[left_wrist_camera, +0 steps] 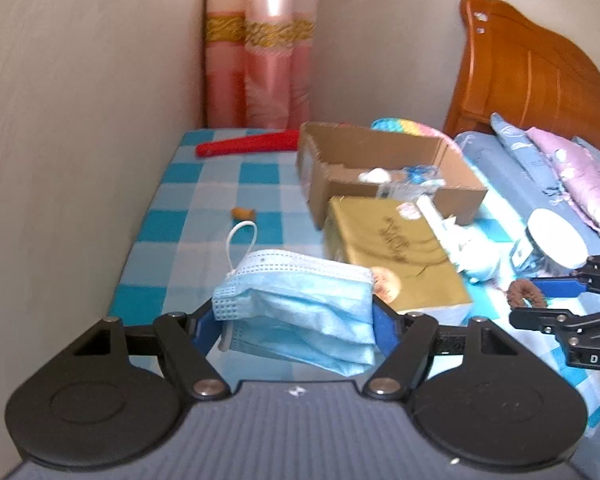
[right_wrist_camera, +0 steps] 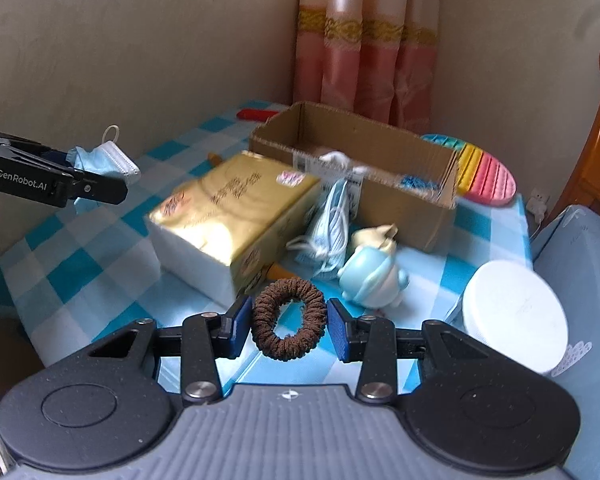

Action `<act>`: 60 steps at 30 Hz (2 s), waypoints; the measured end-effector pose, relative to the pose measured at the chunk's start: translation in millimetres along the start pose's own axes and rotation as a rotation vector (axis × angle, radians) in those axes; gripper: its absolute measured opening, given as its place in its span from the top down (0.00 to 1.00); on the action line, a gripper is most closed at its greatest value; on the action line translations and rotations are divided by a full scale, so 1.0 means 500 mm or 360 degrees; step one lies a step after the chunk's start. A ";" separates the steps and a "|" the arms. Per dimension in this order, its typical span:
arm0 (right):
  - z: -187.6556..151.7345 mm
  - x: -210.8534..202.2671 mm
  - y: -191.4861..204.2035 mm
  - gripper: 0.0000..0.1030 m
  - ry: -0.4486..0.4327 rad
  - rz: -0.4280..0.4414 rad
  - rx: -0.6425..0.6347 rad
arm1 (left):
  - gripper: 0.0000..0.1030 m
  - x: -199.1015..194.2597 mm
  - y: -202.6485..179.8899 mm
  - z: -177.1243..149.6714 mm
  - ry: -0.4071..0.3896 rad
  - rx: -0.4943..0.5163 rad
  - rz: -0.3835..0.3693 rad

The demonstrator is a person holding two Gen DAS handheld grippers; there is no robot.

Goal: Organize soft objects
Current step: 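Carry the face mask into the box and open the left gripper while the right carries the scrunchie, then lower the brown scrunchie into the cardboard box and open the right gripper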

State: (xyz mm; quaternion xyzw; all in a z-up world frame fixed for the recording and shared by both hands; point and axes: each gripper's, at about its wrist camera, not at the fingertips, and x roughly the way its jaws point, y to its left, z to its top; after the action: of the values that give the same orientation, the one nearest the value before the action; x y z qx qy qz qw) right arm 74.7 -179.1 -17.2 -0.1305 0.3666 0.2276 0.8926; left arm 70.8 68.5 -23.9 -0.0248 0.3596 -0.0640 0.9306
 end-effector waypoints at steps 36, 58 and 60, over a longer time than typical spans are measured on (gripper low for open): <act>0.036 -0.014 -0.070 0.56 -0.0086 -0.0027 0.0054 | 0.07 0.244 -0.117 0.273 -0.0060 0.0263 -0.0047; 0.190 0.045 -0.084 0.55 -0.0113 -0.0101 0.0014 | 0.02 0.034 -0.056 0.083 -0.0081 0.0051 -0.0092; 0.210 0.063 -0.092 0.55 -0.0111 -0.0120 -0.0006 | 0.02 0.030 -0.054 0.068 -0.0059 0.0065 -0.0100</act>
State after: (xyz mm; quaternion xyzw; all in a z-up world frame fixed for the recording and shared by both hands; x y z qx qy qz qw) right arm 180.0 -167.0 36.5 -0.1380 0.3297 0.1989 0.9125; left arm 101.9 39.6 -6.5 -0.0183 0.3400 -0.1001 0.9349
